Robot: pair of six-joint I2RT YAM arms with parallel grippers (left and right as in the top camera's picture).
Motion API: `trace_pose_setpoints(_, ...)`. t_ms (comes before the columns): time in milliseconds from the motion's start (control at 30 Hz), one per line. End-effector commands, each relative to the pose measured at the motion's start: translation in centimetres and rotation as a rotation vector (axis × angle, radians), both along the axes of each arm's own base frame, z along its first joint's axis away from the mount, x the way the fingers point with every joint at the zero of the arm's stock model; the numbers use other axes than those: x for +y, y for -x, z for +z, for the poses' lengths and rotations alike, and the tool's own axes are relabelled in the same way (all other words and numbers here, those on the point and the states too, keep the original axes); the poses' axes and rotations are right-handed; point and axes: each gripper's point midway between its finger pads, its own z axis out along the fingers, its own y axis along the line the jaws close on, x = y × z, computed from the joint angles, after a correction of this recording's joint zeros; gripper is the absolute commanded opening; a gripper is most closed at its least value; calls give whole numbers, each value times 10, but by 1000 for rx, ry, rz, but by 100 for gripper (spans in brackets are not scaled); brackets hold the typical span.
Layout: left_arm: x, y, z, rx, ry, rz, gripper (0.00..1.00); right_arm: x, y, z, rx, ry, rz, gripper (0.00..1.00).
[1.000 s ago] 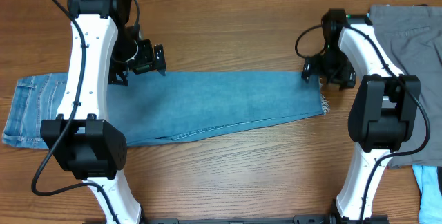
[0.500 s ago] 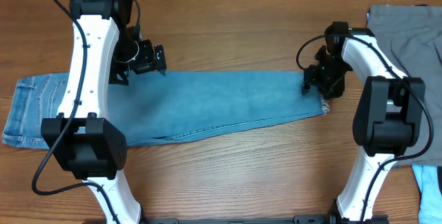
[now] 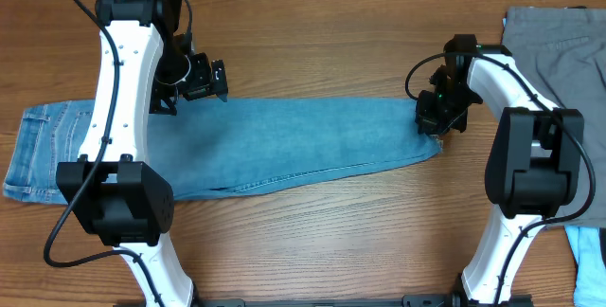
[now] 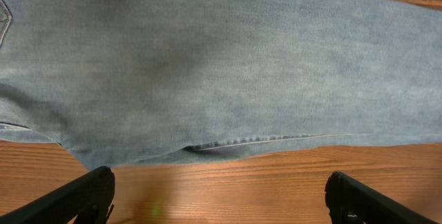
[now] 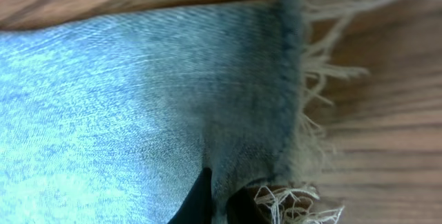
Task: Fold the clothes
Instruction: 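Grasp the frayed hem of the jeans legs with the right gripper, then fold the leg hem leftward over the jeans with the right gripper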
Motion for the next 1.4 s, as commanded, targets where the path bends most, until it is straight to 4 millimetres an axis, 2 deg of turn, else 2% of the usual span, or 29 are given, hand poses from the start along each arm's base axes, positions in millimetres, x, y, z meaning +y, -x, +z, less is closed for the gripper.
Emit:
trace_pose_setpoints(0, 3, 0, -1, 2, -10, 11, 100, -39, 3, -1, 46, 178, -110, 4)
trace_pose_setpoints(167, 2, 1, -1, 2, -10, 8, 100, -78, -3, 36, -8, 308, -229, 4)
trace_pose_setpoints(233, 2, 0, -1, 0, -10, 8, 100, -92, -1, 58, -47, 342, -276, 4)
trace_pose_setpoints(333, 2, -1, -1, -5, -10, 8, 100, -94, 0, 80, -90, 340, -291, 4)
trace_pose_setpoints(400, 2, -2, -1, -7, -10, 8, 100, -88, 0, 92, -121, 311, -293, 4)
trace_pose_setpoints(533, 2, -6, -1, -24, -8, 9, 100, -36, -7, 113, -189, 116, -209, 4)
trace_pose_setpoints(633, 2, -7, -1, -28, -6, 15, 100, -4, -8, 117, -201, 35, -136, 4)
trace_pose_setpoints(667, 2, -7, -1, -27, -6, 15, 100, 14, -7, 118, -199, -2, -104, 4)
trace_pose_setpoints(967, 2, -6, -1, -25, -6, 15, 100, 112, 7, 118, -213, -61, 118, 4)
trace_pose_setpoints(1167, 2, -6, -1, -24, -7, 15, 100, 156, 18, 117, -232, -80, 216, 4)
trace_pose_setpoints(1367, 2, -6, -1, -24, -7, 15, 100, 196, 21, 103, -235, -152, 219, 4)
